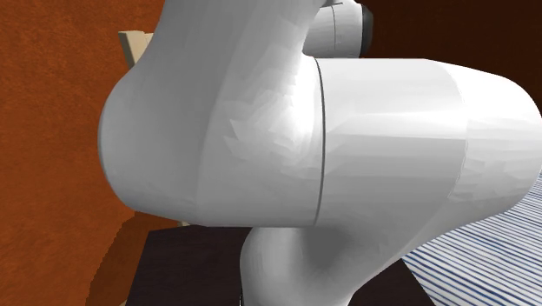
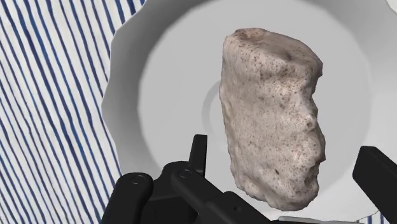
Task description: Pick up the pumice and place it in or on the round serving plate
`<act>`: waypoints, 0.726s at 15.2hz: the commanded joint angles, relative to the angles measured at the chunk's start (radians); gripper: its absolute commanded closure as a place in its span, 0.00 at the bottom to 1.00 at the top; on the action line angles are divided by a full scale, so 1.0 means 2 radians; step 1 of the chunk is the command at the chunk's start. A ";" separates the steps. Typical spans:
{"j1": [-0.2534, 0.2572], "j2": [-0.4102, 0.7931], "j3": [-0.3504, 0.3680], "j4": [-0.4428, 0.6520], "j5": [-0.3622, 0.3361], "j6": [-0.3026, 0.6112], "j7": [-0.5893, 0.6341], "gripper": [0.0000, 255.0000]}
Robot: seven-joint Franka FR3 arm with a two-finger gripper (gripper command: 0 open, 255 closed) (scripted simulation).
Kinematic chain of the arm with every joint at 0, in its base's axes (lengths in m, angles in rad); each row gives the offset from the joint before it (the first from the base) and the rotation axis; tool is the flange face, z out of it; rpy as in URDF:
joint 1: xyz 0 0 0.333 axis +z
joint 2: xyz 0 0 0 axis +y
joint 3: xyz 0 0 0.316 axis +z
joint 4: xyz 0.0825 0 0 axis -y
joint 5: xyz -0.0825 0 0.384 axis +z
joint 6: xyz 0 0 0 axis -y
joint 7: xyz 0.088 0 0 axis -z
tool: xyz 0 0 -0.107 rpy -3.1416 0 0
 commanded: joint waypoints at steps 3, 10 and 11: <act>0.004 -0.057 0.006 0.009 -0.001 -0.066 0.001 0.00; 0.004 -0.057 0.006 0.009 -0.001 -0.066 0.001 0.00; 0.004 -0.057 0.006 0.009 -0.001 -0.066 0.001 0.00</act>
